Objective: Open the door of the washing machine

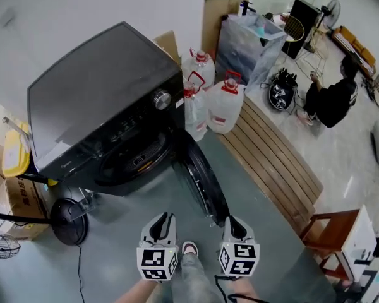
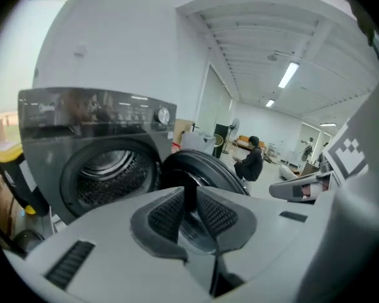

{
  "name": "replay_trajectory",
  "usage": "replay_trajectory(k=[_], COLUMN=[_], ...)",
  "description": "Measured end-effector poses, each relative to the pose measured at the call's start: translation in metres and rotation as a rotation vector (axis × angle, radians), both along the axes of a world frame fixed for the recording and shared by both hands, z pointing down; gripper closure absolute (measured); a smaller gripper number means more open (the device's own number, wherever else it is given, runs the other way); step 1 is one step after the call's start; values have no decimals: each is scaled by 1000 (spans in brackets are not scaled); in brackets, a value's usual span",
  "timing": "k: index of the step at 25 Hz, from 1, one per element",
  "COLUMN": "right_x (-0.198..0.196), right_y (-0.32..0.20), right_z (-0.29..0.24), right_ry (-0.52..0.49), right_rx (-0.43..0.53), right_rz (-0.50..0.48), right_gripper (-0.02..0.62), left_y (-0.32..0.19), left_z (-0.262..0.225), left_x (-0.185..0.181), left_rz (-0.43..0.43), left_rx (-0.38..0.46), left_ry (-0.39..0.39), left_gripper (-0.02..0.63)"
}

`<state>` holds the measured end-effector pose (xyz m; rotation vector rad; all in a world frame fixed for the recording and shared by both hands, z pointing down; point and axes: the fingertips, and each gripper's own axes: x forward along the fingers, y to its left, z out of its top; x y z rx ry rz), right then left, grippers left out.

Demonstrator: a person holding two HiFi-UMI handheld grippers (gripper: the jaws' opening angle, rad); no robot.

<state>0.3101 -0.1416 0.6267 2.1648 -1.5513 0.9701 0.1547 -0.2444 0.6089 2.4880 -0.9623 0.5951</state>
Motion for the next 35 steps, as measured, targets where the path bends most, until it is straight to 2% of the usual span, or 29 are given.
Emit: replay_trajectory(k=[4,8,14,19,23,31,35], right_x=[-36,-65,-94,-109,-108,-116,-122], right_y=[-44,-77,-109,-127,-138,-138,-134], right_z=[-49,-107,-184,-230,-257,-274,-279], right_ry=[8,19,35,59,59,85,150], right_rx=[50,104,201,260,320,339,325], right_rz=[-87,-155,-227,-267,-249,-257,-276], right_gripper=[591,589,591,591,591,591,591], left_y=[-37,-50,-56,-69,-80,-90,-90], left_z=[-66,-131,-197,-243,-265,-265,-264], left_x=[-63,-125,-184,-209,-223,-236,-237], left_rz=[-123,-281,-410,-411,-402,-399,-391], left_rx=[95,148,196,236,265,248,245], left_ry=[4,13,43,77,106,122,118], left_gripper=[559,574,581,593,601,601,601])
